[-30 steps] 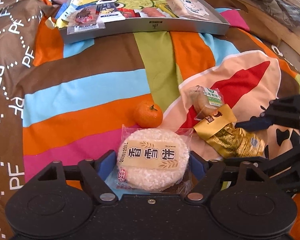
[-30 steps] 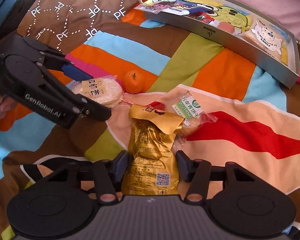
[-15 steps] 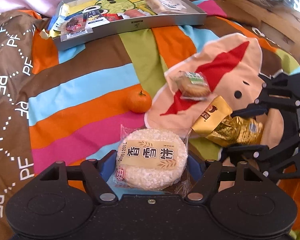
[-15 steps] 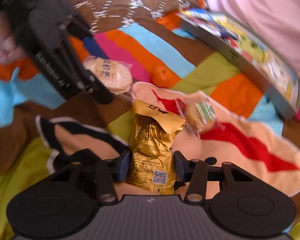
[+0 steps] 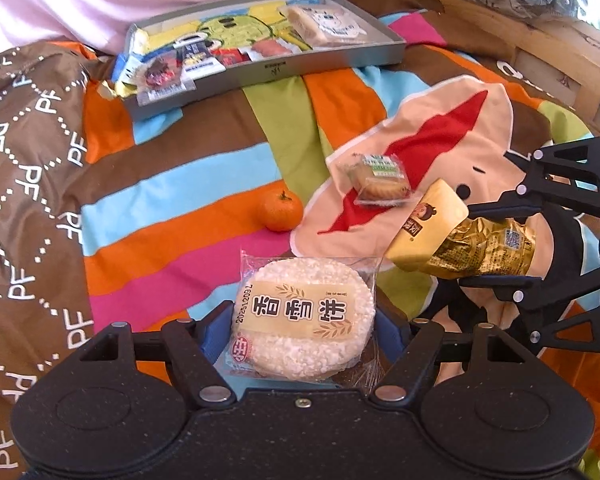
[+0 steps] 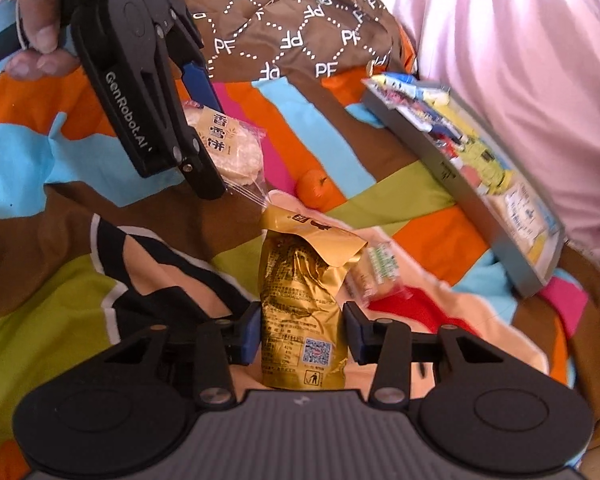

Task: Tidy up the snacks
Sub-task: 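Carry the rice cracker and gold pastry into the frog tray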

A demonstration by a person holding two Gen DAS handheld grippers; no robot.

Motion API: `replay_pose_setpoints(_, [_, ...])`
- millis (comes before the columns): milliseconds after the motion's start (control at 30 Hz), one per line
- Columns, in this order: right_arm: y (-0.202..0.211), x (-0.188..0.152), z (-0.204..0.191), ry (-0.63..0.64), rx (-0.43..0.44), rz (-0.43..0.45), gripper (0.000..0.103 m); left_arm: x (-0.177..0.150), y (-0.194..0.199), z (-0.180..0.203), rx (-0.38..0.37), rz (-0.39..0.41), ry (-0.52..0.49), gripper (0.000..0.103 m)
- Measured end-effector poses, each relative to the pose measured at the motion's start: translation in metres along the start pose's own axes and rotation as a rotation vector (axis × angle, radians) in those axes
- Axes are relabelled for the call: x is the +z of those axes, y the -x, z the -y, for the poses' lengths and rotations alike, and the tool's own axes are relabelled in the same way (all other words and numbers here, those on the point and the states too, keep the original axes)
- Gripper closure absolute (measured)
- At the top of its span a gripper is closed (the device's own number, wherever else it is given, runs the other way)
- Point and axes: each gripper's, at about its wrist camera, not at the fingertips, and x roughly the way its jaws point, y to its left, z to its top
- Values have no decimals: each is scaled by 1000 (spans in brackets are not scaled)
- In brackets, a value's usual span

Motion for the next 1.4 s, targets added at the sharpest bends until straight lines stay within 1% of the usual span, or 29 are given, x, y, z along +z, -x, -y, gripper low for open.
replay_pose_setpoints(233, [1,5,22,-57,-91,36,56,12,6,-11,55,36,31,29])
replay_pose_setpoints(367, [0,13,38,-83,-141,69,56,29,8,-21,94,85,62,29])
replay_pose_setpoints(467, [-3,23,55,-118,-173,95,56,50,12,-27,121,150,84,29])
replay_pose_setpoints(533, [-7,32,70,-152,-199,111,56,68,15,-30,137,207,98,29])
replay_pose_setpoints(633, [-12,45,94,-201,-237,135,56,101,20,-38,159,303,150,29])
replay_pose_setpoints(767, [-14,58,122,-224,-299,179,56,142,22,-48,192,406,200,29])
replay_pose_setpoints(867, [-16,67,142,-258,-337,212,56,164,19,-55,210,474,221,29])
replay_pose_setpoints(1000, [-29,77,164,-314,-367,259,55,187,5,-67,218,502,290,29])
replay_pose_setpoints(1133, [-51,79,179,-377,-372,308,55,206,-10,-81,190,519,330,29])
replay_pose_setpoints(1300, [-84,88,192,-449,-365,298,55,219,-30,-99,191,542,362,29])
replay_pose_setpoints(1400, [-100,92,199,-483,-349,291,55,219,-45,-109,202,528,387,29])
